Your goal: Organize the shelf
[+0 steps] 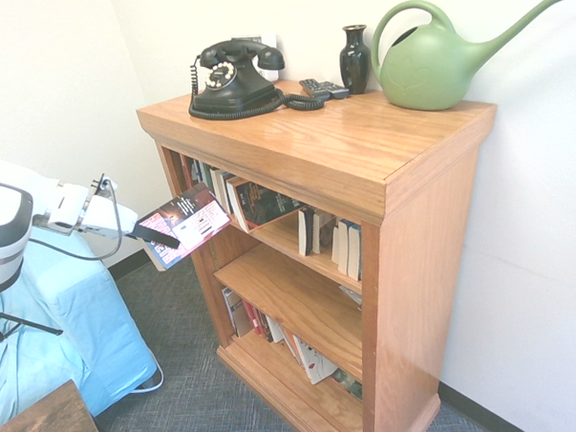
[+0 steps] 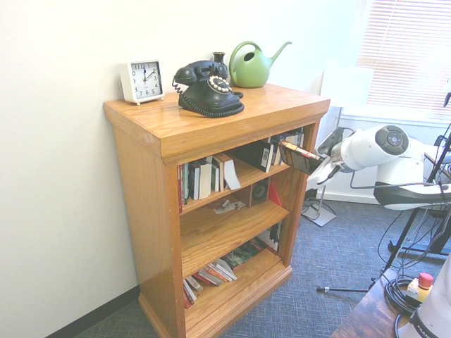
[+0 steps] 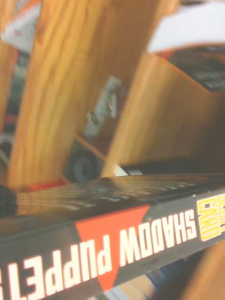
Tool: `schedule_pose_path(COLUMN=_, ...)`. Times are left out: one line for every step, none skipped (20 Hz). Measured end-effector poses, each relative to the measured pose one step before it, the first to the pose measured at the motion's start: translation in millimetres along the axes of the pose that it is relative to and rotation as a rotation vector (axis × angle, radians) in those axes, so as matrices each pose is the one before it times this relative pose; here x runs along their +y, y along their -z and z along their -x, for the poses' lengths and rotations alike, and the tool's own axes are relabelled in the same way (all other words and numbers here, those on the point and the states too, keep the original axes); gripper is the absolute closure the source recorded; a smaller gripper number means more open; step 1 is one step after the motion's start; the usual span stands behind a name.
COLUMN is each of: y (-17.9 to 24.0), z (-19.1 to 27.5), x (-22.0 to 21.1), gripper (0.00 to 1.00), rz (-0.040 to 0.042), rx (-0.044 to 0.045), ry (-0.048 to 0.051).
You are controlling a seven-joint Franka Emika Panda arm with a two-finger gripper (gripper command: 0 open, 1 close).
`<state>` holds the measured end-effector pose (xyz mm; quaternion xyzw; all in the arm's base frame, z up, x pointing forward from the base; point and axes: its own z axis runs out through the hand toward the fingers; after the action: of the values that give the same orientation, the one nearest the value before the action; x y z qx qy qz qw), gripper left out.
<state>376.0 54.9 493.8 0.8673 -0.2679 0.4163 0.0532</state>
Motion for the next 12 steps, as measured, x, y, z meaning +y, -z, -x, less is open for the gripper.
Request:
schedule_pose_path(y=-11.32, z=-0.24, x=-2.09, gripper=1.0, rz=-0.00536, rx=-0.01637, ry=-0.00012)
schedule_pose_path(y=-10.95, z=-0.13, x=-4.67, gripper=1.0, rz=-0.00763, rx=-0.01628, ry=0.00509)
schedule_pose_path(y=-10.74, z=-0.94, x=-5.51, gripper=1.0, rz=-0.00799, rx=-0.01518, ry=0.00524)
schedule_pose_path(y=-12.21, z=-2.2, x=-5.7, gripper=1.0, rz=-0.00287, rx=-0.01224, ry=0.00814)
schedule_pose_path(y=-12.25, z=-2.62, x=-5.52, gripper=1.0, rz=-0.00348, rx=-0.00762, ry=0.0078)
schedule_pose_path(y=-13.24, z=-2.6, x=-5.03, gripper=1.0, rz=-0.00207, rx=-0.00804, ry=0.00547)
schedule_pose_path(y=-13.0, z=-1.96, x=-4.42, gripper=1.0, rz=-0.00131, rx=-0.00957, ry=0.0018)
schedule_pose_path(y=-12.22, z=-1.26, x=-4.37, gripper=1.0, rz=-0.00239, rx=-0.00825, ry=0.00253)
schedule_pose_path(y=-11.27, z=-1.05, x=-4.08, gripper=1.0, rz=-0.00012, rx=-0.00531, ry=0.00169)
schedule_pose_path(y=-9.85, z=-1.27, x=-4.24, gripper=1.0, rz=-0.00245, rx=-0.00236, ry=0.0014)
schedule_pose_path(y=-8.27, z=-1.2, x=-4.33, gripper=1.0, rz=-0.00114, rx=0.00114, ry=0.00107)
schedule_pose_path(y=-6.55, z=-0.82, x=-4.3, gripper=1.0, rz=-0.00392, rx=0.00297, ry=-0.00001)
